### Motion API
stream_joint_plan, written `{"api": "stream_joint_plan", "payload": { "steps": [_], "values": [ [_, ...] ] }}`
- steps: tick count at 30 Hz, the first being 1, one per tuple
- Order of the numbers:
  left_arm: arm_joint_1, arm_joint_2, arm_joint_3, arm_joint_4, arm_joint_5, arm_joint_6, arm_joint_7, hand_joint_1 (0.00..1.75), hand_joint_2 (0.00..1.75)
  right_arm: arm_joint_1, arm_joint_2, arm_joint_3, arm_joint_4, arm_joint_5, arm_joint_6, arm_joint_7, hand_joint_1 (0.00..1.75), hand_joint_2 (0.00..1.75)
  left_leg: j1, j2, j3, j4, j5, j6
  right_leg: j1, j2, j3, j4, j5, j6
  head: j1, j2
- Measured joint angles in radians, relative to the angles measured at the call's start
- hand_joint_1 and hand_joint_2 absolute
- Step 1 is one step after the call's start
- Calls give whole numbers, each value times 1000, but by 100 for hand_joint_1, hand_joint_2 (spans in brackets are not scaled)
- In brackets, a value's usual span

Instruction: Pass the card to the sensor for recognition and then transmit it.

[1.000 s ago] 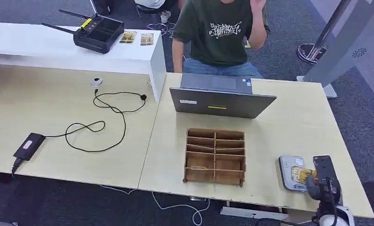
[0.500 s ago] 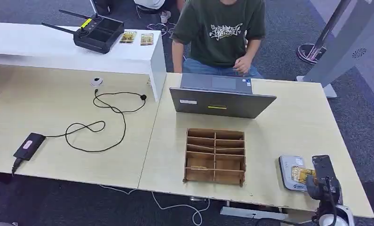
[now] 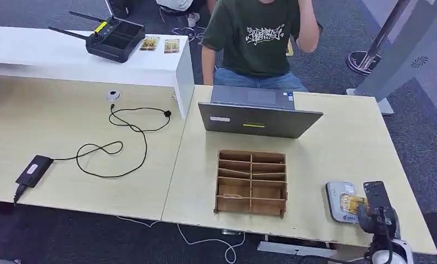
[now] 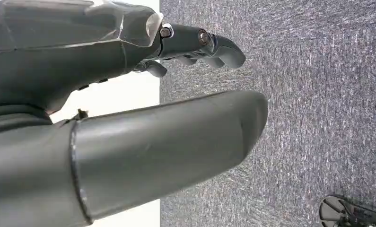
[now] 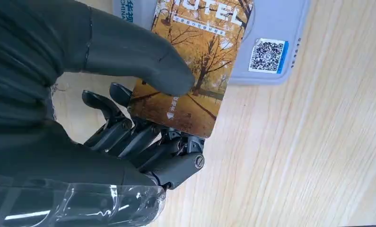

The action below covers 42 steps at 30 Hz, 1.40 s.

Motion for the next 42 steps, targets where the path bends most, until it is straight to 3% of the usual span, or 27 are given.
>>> {"api": "stream_joint_plan", "payload": {
  "steps": [23, 31, 37, 42],
  "values": [
    [0, 0, 0, 0, -5, 0, -1, 0, 0, 0, 0, 17, -3, 11, -15, -51, 175, 175, 0, 0, 0, 0, 0, 0, 0, 0, 0, 0, 0, 0, 0, 0],
    [0, 0, 0, 0, -5, 1, -12, 0, 0, 3, 11, 20, -44, -16, -48, -135, 175, 175, 0, 0, 0, 0, 0, 0, 0, 0, 0, 0, 0, 0, 0, 0],
    [0, -5, 0, 0, -3, 3, -19, 0, 0, 6, 33, 22, -109, -83, -97, -257, 175, 175, 0, 0, 0, 0, 0, 0, 0, 0, 0, 0, 0, 0, 0, 0],
    [0, -8, 0, 0, 0, 4, -23, 0, 0, 8, 50, 21, -155, -117, -117, -304, 175, 175, 0, 0, -1, 0, 0, 0, 0, 0, 0, 0, 0, 0, 0, 0]
  ]
}}
